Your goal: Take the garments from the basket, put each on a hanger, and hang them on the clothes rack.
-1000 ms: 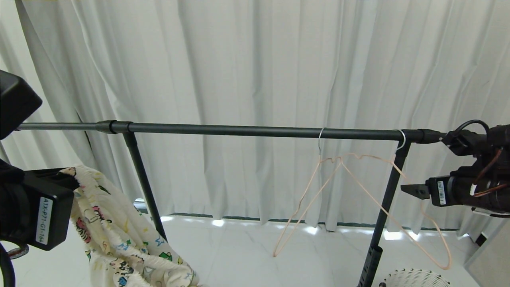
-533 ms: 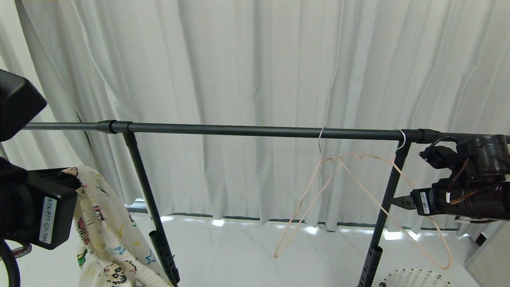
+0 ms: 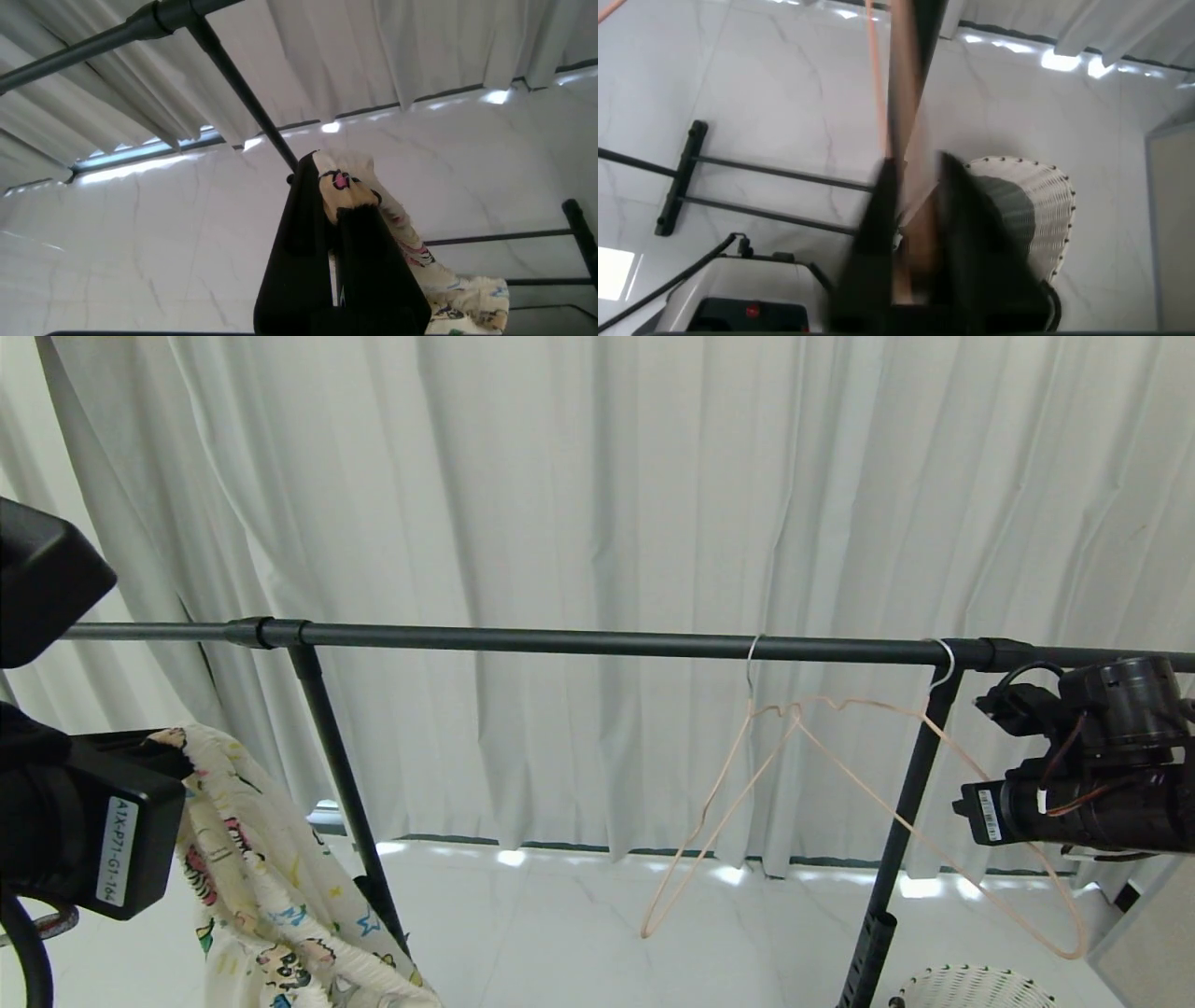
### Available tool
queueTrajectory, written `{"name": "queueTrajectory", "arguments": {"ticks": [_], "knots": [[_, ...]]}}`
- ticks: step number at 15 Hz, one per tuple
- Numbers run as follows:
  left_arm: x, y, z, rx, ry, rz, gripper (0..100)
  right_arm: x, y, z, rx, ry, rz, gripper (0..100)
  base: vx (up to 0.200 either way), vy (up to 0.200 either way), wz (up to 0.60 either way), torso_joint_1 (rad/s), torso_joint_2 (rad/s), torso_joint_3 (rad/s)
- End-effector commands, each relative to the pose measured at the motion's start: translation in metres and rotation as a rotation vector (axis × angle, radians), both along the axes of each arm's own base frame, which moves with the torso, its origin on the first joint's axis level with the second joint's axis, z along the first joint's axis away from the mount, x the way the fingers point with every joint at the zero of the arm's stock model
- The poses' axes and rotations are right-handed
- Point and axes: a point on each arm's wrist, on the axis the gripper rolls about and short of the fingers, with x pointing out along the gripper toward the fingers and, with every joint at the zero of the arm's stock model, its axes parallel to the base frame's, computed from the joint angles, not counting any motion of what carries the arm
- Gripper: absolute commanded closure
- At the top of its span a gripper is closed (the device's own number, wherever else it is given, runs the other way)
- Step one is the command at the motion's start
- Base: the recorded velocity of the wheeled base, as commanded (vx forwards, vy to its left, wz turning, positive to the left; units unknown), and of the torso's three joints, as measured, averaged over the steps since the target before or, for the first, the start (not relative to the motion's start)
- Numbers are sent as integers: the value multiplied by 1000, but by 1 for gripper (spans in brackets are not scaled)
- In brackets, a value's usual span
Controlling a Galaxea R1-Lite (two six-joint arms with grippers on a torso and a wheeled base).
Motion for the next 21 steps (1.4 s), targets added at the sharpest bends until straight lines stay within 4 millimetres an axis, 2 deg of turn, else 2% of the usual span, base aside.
{"name": "queueTrajectory", "arguments": {"ticks": [1, 7, 21], "knots": [[0, 0, 0, 1, 0, 0, 100, -1, 0, 2, 1, -7, 2, 100, 0, 0, 0, 0, 0, 0], [0, 0, 1, -3, -3, 0, 100, -8, 2, 9, 4, -34, 8, 100, 0, 0, 0, 0, 0, 0], [0, 0, 4, -8, -10, 1, 100, -36, -4, 47, 43, -189, -1, 100, 0, 0, 0, 0, 0, 0]]}}
